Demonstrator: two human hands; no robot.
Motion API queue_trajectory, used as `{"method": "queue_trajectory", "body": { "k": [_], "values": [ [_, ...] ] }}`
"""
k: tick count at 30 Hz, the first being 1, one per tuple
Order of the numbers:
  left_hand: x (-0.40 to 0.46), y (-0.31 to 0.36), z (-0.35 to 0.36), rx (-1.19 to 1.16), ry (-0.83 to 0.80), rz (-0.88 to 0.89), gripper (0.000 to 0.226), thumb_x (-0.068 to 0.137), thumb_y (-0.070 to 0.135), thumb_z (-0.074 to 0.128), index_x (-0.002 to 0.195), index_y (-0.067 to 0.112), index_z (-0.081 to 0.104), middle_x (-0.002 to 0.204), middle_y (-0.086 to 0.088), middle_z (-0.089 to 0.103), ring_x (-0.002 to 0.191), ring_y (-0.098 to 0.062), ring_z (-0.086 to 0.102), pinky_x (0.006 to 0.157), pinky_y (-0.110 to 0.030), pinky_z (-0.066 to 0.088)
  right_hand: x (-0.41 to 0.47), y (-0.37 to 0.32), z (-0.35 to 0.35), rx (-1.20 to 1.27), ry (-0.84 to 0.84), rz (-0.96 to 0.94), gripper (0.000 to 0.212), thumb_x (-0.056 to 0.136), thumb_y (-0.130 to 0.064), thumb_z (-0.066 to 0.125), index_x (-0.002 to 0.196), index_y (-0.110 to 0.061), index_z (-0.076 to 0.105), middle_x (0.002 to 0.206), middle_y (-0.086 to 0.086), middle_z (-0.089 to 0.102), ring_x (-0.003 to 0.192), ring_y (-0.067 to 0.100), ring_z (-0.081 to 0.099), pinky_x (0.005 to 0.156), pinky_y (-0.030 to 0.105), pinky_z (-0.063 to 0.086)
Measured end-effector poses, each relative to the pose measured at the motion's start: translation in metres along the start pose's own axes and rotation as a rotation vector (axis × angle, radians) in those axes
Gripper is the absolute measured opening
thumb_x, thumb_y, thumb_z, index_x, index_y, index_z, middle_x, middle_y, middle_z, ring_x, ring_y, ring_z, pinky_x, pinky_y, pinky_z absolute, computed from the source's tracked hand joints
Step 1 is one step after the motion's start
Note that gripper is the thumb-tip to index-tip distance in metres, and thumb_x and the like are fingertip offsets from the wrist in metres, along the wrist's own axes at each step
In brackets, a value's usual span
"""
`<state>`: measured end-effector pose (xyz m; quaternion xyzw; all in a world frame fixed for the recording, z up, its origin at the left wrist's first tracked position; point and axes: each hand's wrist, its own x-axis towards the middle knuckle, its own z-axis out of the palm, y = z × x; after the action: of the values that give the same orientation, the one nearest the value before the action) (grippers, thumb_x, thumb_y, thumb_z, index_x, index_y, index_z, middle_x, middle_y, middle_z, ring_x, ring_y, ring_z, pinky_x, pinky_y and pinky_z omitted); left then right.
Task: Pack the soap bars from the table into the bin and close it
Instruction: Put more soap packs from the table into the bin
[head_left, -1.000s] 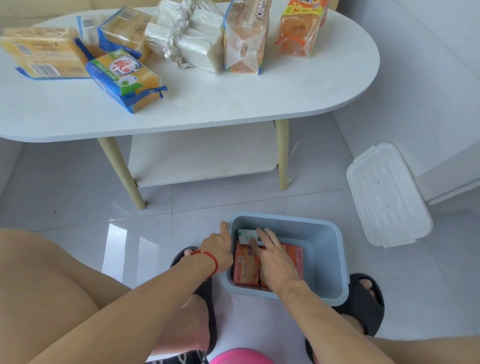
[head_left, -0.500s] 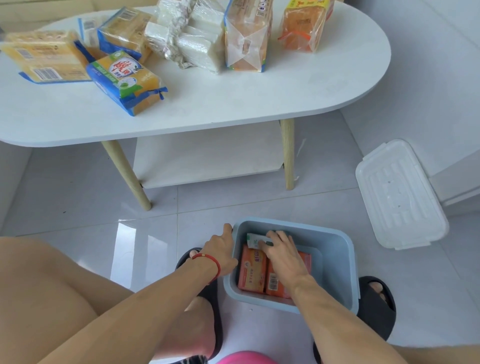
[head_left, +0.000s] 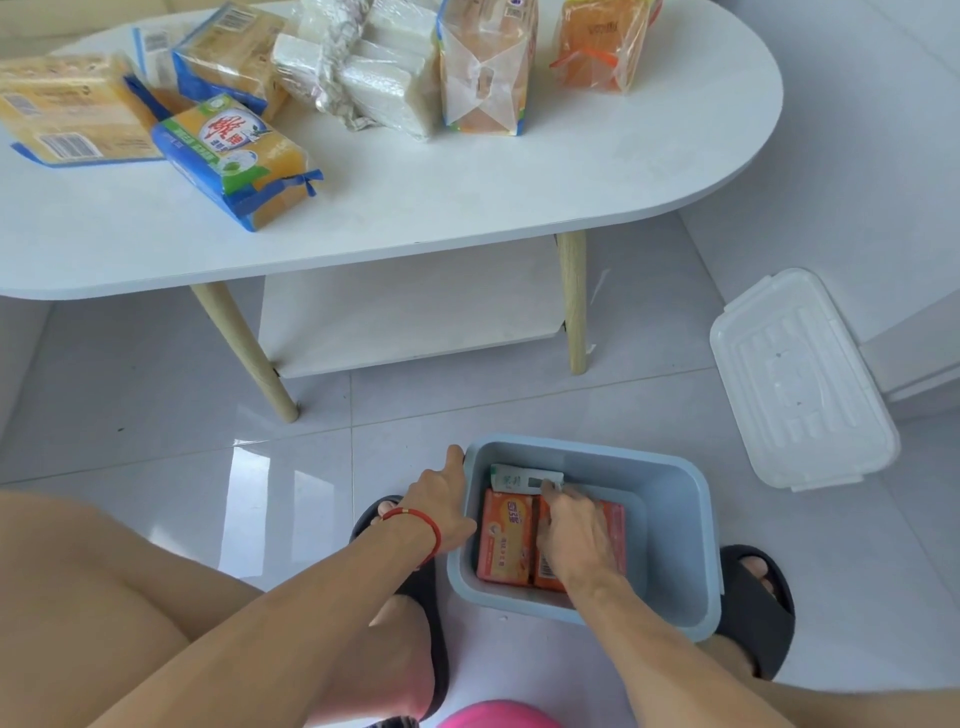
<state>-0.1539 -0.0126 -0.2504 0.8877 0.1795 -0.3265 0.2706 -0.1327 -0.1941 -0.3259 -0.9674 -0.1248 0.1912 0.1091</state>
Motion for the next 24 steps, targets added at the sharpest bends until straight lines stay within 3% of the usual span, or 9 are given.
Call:
{"method": "queue_trajectory", "body": {
  "k": [2, 3, 8, 11, 14, 19, 24],
  "values": [
    [-0.002, 0.0, -0.001, -0.005, -0.009, 0.005, 0.068, 0.083, 0.015, 0.073, 0.133, 0.022, 0.027, 0.099, -0.01, 0.065, 0.083, -0.025, 0.069, 0.078, -0.04, 0.062, 0.001, 0.0, -0.003, -0.082, 0.004, -0.03, 0.06, 0.09, -0.008, 0.061, 0.148, -0.018, 0.051, 0.13, 0.005, 0.069, 0.12, 0.023, 0.065, 0.126, 0.044, 0.023],
    [-0.003, 0.0, -0.002, -0.008, -0.01, 0.007, 0.068, 0.083, 0.015, 0.073, 0.134, 0.021, 0.027, 0.1, -0.01, 0.065, 0.084, -0.026, 0.069, 0.079, -0.04, 0.062, 0.002, 0.001, -0.007, -0.107, -0.01, -0.055, 0.062, 0.089, -0.008, 0.062, 0.149, -0.019, 0.05, 0.13, 0.005, 0.07, 0.119, 0.022, 0.066, 0.126, 0.044, 0.022],
    [-0.005, 0.0, -0.004, -0.047, -0.017, -0.001, 0.069, 0.083, 0.016, 0.074, 0.133, 0.022, 0.028, 0.105, -0.009, 0.064, 0.088, -0.026, 0.069, 0.079, -0.04, 0.062, 0.006, 0.024, -0.021, 0.068, -0.144, -0.076, 0.068, 0.091, -0.002, 0.066, 0.152, -0.026, 0.047, 0.137, 0.011, 0.064, 0.118, 0.027, 0.067, 0.105, 0.039, 0.053],
    [-0.007, 0.0, -0.003, -0.065, -0.01, -0.009, 0.069, 0.083, 0.017, 0.075, 0.133, 0.022, 0.028, 0.105, -0.009, 0.064, 0.088, -0.025, 0.069, 0.078, -0.039, 0.063, 0.002, 0.041, -0.021, 0.21, -0.041, 0.134, 0.048, 0.095, -0.013, 0.068, 0.14, -0.022, 0.055, 0.133, 0.009, 0.062, 0.121, 0.027, 0.062, 0.104, 0.04, 0.053],
    [-0.007, 0.0, -0.003, -0.068, -0.009, -0.009, 0.068, 0.083, 0.017, 0.075, 0.133, 0.022, 0.028, 0.106, -0.009, 0.064, 0.089, -0.026, 0.069, 0.079, -0.04, 0.062, -0.006, 0.029, -0.011, 0.368, -0.156, 0.262, 0.044, 0.091, -0.018, 0.074, 0.13, -0.019, 0.053, 0.12, 0.011, 0.065, 0.113, 0.03, 0.065, 0.099, 0.044, 0.055],
    [-0.009, -0.001, -0.004, -0.057, -0.005, 0.001, 0.067, 0.083, 0.016, 0.074, 0.132, 0.02, 0.03, 0.106, -0.011, 0.065, 0.09, -0.028, 0.069, 0.08, -0.043, 0.062, -0.008, 0.017, -0.008, 0.363, -0.171, 0.253, 0.045, 0.086, -0.003, 0.073, 0.124, -0.018, 0.053, 0.113, 0.008, 0.069, 0.11, 0.029, 0.067, 0.094, 0.042, 0.057],
    [-0.009, -0.002, -0.003, -0.057, -0.003, 0.004, 0.069, 0.082, 0.018, 0.075, 0.133, 0.021, 0.029, 0.109, -0.01, 0.065, 0.091, -0.027, 0.069, 0.079, -0.042, 0.062, -0.011, 0.027, -0.014, 0.396, -0.266, 0.189, 0.054, 0.087, -0.002, 0.072, 0.134, -0.021, 0.053, 0.122, 0.005, 0.068, 0.117, 0.024, 0.065, 0.1, 0.04, 0.056]
  ]
}}
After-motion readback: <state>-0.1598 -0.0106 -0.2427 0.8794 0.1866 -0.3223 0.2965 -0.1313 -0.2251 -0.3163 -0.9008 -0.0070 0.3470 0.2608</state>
